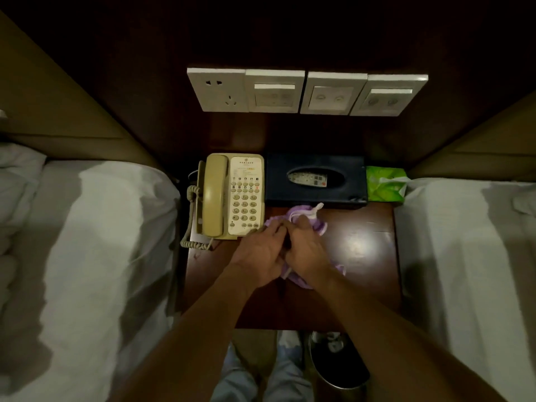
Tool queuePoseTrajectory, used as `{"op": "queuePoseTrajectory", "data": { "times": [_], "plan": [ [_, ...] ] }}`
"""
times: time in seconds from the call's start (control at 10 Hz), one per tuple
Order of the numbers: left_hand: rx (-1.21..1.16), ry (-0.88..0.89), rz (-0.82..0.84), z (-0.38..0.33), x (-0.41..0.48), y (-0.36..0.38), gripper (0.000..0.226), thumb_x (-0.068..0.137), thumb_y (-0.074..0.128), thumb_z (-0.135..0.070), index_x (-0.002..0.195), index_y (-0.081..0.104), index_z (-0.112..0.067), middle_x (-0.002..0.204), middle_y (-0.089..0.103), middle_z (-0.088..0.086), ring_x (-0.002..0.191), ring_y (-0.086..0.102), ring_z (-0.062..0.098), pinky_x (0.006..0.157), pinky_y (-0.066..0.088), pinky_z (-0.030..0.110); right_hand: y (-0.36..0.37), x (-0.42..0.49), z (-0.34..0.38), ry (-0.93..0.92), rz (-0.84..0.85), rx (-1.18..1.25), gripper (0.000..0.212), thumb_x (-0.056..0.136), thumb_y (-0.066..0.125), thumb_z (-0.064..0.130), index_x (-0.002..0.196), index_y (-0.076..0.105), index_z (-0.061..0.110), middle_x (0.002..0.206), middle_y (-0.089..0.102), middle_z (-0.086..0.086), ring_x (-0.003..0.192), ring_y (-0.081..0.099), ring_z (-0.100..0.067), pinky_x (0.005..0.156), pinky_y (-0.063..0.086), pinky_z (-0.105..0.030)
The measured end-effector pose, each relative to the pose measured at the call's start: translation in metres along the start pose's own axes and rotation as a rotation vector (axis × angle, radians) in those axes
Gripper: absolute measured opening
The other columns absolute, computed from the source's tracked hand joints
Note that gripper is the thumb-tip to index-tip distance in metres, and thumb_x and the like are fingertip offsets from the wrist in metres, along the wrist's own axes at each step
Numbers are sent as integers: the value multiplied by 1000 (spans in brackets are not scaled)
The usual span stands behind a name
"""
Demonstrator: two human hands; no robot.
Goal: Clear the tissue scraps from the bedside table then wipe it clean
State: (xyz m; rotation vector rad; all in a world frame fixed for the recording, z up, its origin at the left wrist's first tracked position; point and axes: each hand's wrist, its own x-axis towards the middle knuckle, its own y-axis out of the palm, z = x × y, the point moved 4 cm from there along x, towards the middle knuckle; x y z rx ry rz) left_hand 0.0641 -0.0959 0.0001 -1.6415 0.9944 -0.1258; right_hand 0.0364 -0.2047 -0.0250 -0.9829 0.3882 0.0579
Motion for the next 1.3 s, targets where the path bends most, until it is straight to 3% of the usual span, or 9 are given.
{"op": "queuePoseTrajectory", "data": {
  "times": [0.2, 0.3, 0.4, 0.5, 0.6, 0.7, 0.9, 1.1, 1.3],
  "plan": [
    [-4, -6, -29, 8, 9, 13, 67, 95, 55, -35, 154, 32, -13, 163, 33, 9, 146, 36, 25, 119, 27, 36, 0, 25, 1, -86, -30, -182, 42, 99, 52, 10, 141, 47, 11, 136, 46, -16, 117, 53, -38, 90, 48, -43],
    [17, -7, 17, 7, 12, 25, 81, 94, 57, -37, 160, 20, -10, 170, 15, 13, 156, 17, 26, 125, 16, 35, 4, 36, -3, -137, 40, -391, 36, 103, 46, 19, 139, 49, 14, 137, 45, -15, 117, 56, -35, 89, 52, -42],
    [-43, -31, 83, 5, 14, 31, 102, 90, 66, -37, 163, 1, -9, 172, -2, 13, 159, 1, 27, 128, 12, 38, 16, 46, -12, -109, 51, -384, 33, 104, 41, 18, 131, 57, 10, 132, 54, -15, 120, 55, -35, 90, 43, -39],
    [-108, -3, 70, -3, 15, 18, 91, 88, 70, -36, 160, 20, -13, 164, 29, 12, 146, 37, 28, 120, 31, 36, 3, 43, -12, -24, 68, -330, 32, 105, 39, 18, 128, 58, 7, 124, 61, -12, 116, 56, -30, 77, 29, -22],
    [-58, 85, 95, -19, 11, 11, 63, 88, 68, -37, 144, 46, -20, 140, 57, 3, 123, 56, 24, 108, 40, 36, -12, 15, -38, 279, 72, -115, 20, 101, 48, 18, 119, 56, 11, 90, 64, -3, 81, 61, -18, 50, 41, -9],
    [-24, 108, 155, -38, 2, 14, 53, 91, 63, -34, 142, 50, -26, 138, 57, 1, 123, 53, 20, 108, 40, 38, -9, -13, -77, 177, 155, -326, 31, 101, 41, 7, 127, 57, 11, 124, 60, -10, 111, 59, -26, 87, 48, -30],
    [42, 108, 248, -65, -21, 10, 56, 98, 58, -30, 152, 41, -23, 154, 42, 1, 142, 39, 22, 121, 25, 43, -20, -84, -150, 242, 152, -384, 38, 99, 44, 11, 136, 47, 23, 133, 53, -6, 116, 58, -23, 91, 55, -42],
    [-19, 30, 14, -56, -30, -30, 39, 98, 55, -25, 137, 52, -23, 132, 53, -2, 121, 51, 19, 109, 41, 40, -38, -121, -170, 314, 66, -304, 54, 98, 48, 13, 150, 40, 23, 142, 51, -9, 126, 54, -24, 99, 52, -34],
    [-216, -18, -241, -51, -46, -86, 16, 99, 55, -36, 114, 57, -32, 103, 56, -12, 90, 57, 8, 83, 54, 32, -82, -121, -128, 360, -127, -129, 51, 90, 60, 21, 140, 49, 21, 129, 54, -11, 113, 59, -34, 88, 55, -44]
  ]
}}
